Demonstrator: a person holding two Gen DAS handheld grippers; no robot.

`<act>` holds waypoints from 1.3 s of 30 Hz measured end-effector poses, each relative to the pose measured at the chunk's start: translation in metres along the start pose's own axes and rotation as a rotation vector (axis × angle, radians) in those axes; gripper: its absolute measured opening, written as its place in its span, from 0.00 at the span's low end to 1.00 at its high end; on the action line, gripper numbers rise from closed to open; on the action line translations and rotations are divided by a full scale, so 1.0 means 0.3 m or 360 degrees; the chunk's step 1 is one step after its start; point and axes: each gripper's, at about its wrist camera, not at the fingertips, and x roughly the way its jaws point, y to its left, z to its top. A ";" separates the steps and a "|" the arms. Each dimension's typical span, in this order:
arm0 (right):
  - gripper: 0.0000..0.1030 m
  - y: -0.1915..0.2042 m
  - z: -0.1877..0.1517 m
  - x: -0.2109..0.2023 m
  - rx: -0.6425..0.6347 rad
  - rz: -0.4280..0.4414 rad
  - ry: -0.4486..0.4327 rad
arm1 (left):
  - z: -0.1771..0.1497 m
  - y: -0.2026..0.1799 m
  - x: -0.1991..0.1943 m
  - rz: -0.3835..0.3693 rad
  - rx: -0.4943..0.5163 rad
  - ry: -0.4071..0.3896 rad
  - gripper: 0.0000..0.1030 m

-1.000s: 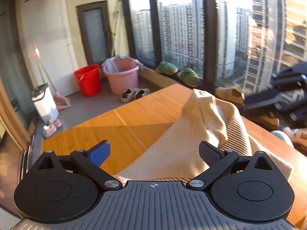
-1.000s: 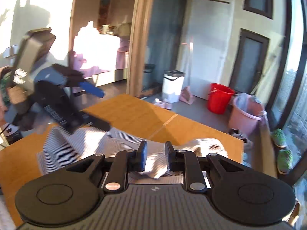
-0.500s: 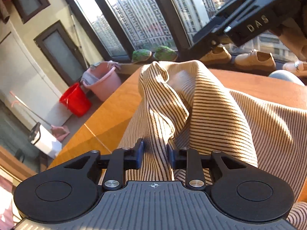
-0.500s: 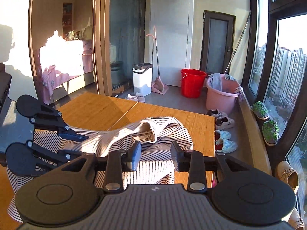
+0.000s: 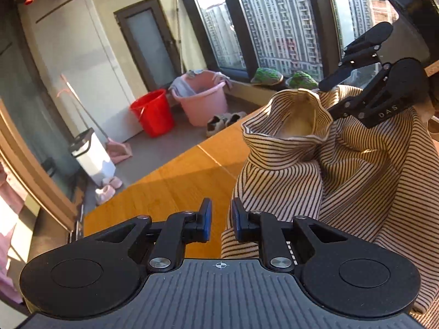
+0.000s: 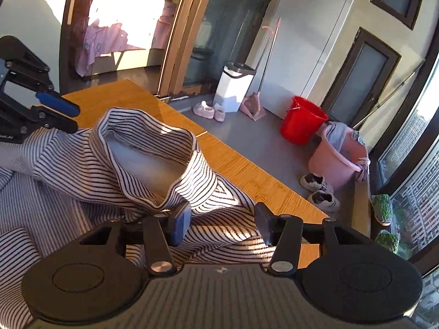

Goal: Fold clothes

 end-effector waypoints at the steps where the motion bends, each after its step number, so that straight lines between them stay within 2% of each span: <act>1: 0.50 -0.019 0.003 0.029 0.0047 0.0018 0.0023 | -0.010 0.014 0.010 0.0010 -0.0019 0.0017 0.19; 4: 0.58 -0.074 -0.001 0.094 0.0197 0.0076 0.0066 | -0.020 0.067 0.030 0.0014 -0.0086 0.0053 0.21; 6: 0.58 -0.111 -0.004 0.137 0.0296 0.0116 0.0095 | -0.006 0.117 0.008 -0.0154 -0.0210 0.0024 0.25; 8: 0.58 -0.137 -0.010 0.164 0.0358 0.0145 0.0110 | 0.012 0.162 -0.011 -0.0345 -0.0333 -0.0004 0.41; 9: 0.58 -0.142 -0.018 0.162 0.0354 0.0150 0.0113 | 0.021 0.172 -0.006 -0.0443 -0.0386 -0.0005 0.59; 10: 0.58 -0.146 -0.027 0.160 0.0351 0.0154 0.0117 | 0.030 0.182 0.001 -0.0541 -0.0439 -0.0005 0.70; 11: 0.58 -0.150 -0.036 0.158 0.0361 0.0157 0.0123 | 0.036 0.176 0.023 -0.0597 -0.0459 0.0022 0.71; 12: 0.58 -0.155 -0.046 0.156 0.0376 0.0159 0.0129 | 0.041 0.168 0.047 -0.0648 -0.0475 0.0054 0.71; 15: 0.57 -0.156 -0.081 0.122 0.0406 0.0168 0.0133 | 0.036 0.136 0.133 -0.0691 -0.0491 0.0159 0.71; 17: 0.47 -0.152 -0.106 0.086 0.0420 0.0177 0.0129 | 0.020 0.120 0.157 -0.0707 -0.0520 0.0189 0.67; 18: 0.44 -0.141 -0.117 0.063 0.0403 0.0183 0.0130 | 0.016 0.111 0.152 -0.0718 -0.0514 0.0185 0.60; 19: 0.43 -0.129 -0.126 0.043 0.0378 0.0185 0.0134 | 0.012 0.103 0.144 -0.0729 -0.0506 0.0180 0.45; 21: 0.38 -0.101 -0.142 -0.003 0.0344 0.0194 0.0143 | 0.008 0.077 0.123 -0.0670 -0.0440 0.0168 0.33; 24: 0.32 -0.047 -0.160 -0.083 0.0288 0.0263 0.0160 | -0.017 0.048 0.060 -0.0593 -0.0361 0.0132 0.22; 27: 0.35 -0.027 -0.146 -0.146 0.0247 0.0297 0.0130 | -0.053 0.023 -0.011 -0.0488 -0.0263 0.0108 0.15; 31: 0.38 -0.042 -0.099 -0.207 0.0215 0.0270 0.0039 | -0.056 0.015 -0.023 -0.0568 -0.0235 0.0087 0.16; 32: 0.38 -0.045 -0.087 -0.222 0.0207 0.0263 0.0017 | -0.056 0.012 -0.025 -0.0590 -0.0229 0.0082 0.20; 33: 0.40 -0.049 -0.075 -0.238 0.0199 0.0256 -0.0006 | -0.056 0.010 -0.028 -0.0612 -0.0222 0.0076 0.27; 36: 0.51 -0.079 -0.057 -0.147 0.0277 0.0283 0.0060 | -0.054 0.008 -0.027 -0.0680 -0.0232 0.0062 0.35; 38: 0.50 -0.077 -0.079 -0.059 0.0316 0.0269 0.0162 | -0.057 0.013 -0.037 -0.0716 -0.0246 0.0044 0.38; 39: 0.38 -0.071 -0.092 -0.035 0.0339 0.0281 0.0182 | -0.060 0.018 -0.043 -0.0733 -0.0247 0.0035 0.43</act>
